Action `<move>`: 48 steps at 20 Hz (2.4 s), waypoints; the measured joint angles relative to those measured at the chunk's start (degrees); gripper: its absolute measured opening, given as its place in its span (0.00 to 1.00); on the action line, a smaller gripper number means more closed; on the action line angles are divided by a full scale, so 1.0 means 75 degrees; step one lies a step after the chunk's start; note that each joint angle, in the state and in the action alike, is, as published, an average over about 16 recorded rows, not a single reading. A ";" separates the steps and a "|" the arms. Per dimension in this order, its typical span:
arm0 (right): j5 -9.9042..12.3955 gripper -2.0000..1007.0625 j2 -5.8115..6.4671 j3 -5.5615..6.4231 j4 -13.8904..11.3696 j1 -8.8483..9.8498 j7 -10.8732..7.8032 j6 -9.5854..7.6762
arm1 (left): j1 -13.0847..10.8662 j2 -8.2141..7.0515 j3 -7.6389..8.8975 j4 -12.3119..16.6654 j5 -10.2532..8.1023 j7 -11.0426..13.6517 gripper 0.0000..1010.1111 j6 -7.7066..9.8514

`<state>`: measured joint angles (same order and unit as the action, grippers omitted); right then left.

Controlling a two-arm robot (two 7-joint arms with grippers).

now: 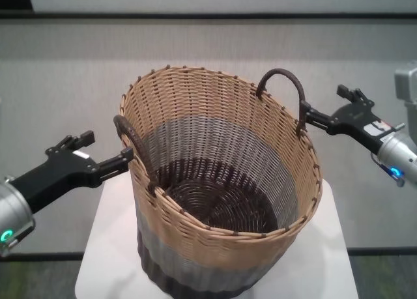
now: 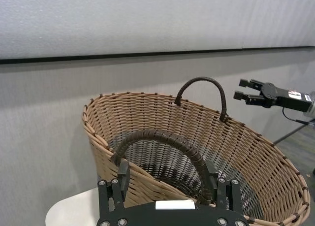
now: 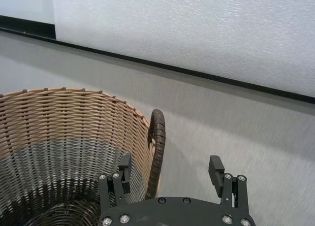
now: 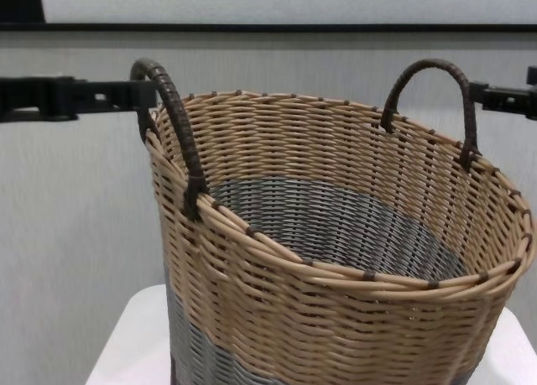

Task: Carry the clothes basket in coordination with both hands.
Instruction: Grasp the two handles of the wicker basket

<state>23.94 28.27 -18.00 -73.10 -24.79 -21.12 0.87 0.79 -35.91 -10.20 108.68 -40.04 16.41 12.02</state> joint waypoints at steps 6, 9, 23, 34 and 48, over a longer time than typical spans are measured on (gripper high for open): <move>-0.0283 1.00 -0.0239 -0.0076 0.0332 -0.0328 -0.0041 0.0036 | 0.0326 0.0092 -0.0425 -0.0166 0.0224 -0.0081 0.99 0.0105; -0.0426 1.00 -0.0357 -0.0122 0.0535 -0.0478 -0.0060 0.0063 | 0.0456 0.0158 -0.0599 -0.0204 0.0396 -0.0163 0.99 0.0149; -0.0845 1.00 -0.0730 -0.0147 0.1135 -0.0825 -0.0204 0.0168 | 0.0742 0.0326 -0.1031 -0.0088 0.1836 -0.0957 0.99 0.0467; -0.1041 1.00 -0.0890 -0.0030 0.1278 -0.0876 -0.0305 0.0185 | 0.0706 0.0282 -0.1002 -0.0059 0.2919 -0.1554 0.99 0.0766; -0.1288 1.00 -0.1034 0.0147 0.1025 -0.0620 -0.0243 0.0056 | 0.0579 0.0345 -0.0765 -0.0143 0.3669 -0.1885 0.99 0.0881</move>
<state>14.28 20.52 -16.91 -65.40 -29.44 -22.93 1.29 5.13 -33.32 -15.94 107.61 -12.52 2.28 18.63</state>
